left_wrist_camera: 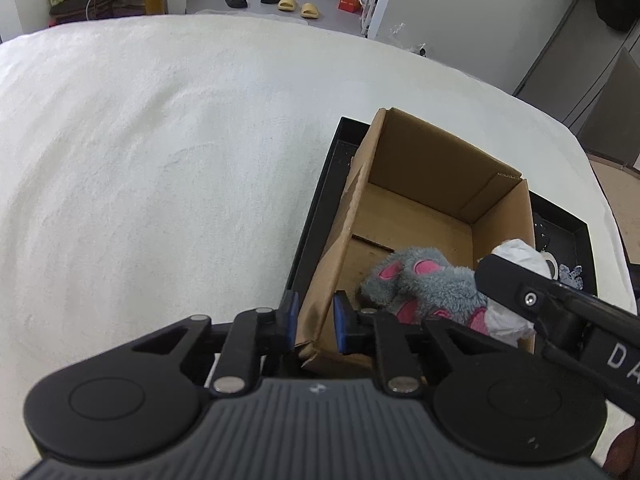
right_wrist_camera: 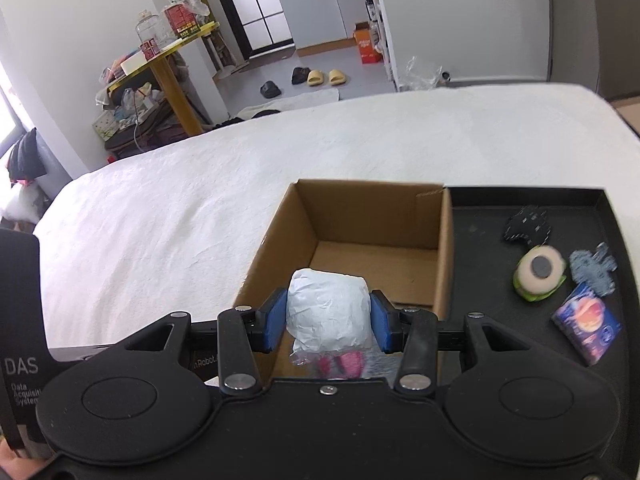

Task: Organize soft objects
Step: 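Carry the white pack over the box and release it inside, then move the right gripper back to the blue tissue packet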

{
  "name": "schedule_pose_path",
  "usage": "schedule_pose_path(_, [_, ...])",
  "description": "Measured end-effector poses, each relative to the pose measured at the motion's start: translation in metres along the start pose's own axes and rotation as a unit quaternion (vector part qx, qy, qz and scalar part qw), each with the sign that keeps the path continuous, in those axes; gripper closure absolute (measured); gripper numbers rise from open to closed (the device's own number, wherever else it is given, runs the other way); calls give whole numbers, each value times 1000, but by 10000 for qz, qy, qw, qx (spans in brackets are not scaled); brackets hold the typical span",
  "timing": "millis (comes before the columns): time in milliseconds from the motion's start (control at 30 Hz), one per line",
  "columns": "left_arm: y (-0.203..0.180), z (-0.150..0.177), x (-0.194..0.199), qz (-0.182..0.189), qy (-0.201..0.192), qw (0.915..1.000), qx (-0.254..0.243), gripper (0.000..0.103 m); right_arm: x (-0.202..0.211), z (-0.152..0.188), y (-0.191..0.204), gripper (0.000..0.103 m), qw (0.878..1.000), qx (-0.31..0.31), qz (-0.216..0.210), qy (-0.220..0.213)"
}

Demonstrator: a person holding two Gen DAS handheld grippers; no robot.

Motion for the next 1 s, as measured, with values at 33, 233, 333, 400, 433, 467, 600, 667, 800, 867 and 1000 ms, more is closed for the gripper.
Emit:
schedule_pose_path(33, [1, 0, -1, 20, 10, 10000, 14, 86, -2, 1, 1, 59, 10000, -25, -29, 23])
schedule_pose_path(233, [8, -4, -1, 164, -77, 9998, 129, 86, -12, 2, 6, 59, 9994, -258, -209, 57])
schedule_pose_path(333, [8, -5, 1, 190, -158, 9996, 102, 86, -17, -1, 9, 59, 9980, -497, -382, 50])
schedule_pose_path(400, [7, -6, 1, 149, -169, 9997, 27, 86, -20, -2, 12, 57, 9970, -581, -499, 100])
schedule_pose_path(433, [7, -6, 2, 149, -174, 9997, 8, 86, -21, -2, 12, 55, 9967, -615, -521, 125])
schedule_pose_path(467, [6, -6, 3, 156, -176, 9997, 6, 86, -21, -2, 12, 53, 9961, -682, -551, 130])
schedule_pose_path(600, [7, -6, 9, 58, -231, 9997, 14, 85, -13, 2, 13, 53, 9945, -777, -691, 136])
schedule_pose_path(667, [5, -6, 14, 8, -302, 9995, -33, 83, -7, 3, 10, 52, 9948, -756, -681, 109])
schedule_pose_path(800, [3, -6, 21, -148, -419, 9989, -119, 82, 10, 1, -6, 51, 9957, -742, -544, -50])
schedule_pose_path(867, [2, -6, 23, -166, -402, 9990, -130, 80, 17, -1, -15, 50, 9960, -761, -443, -128])
schedule_pose_path(1000, [-1, -6, 27, -262, -460, 9984, -184, 73, 30, 1, -37, 47, 9964, -764, -227, -285])
Point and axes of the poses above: each gripper's, at about its wrist camera, not at the fingertips, and x roughly against the way its jaws point, y to its left, z to its underside, the point moved 6 cm from there along -x, roughly the way its jaws point, and after that the axes turned 6 degrees about -y, right-handed, at the moved point
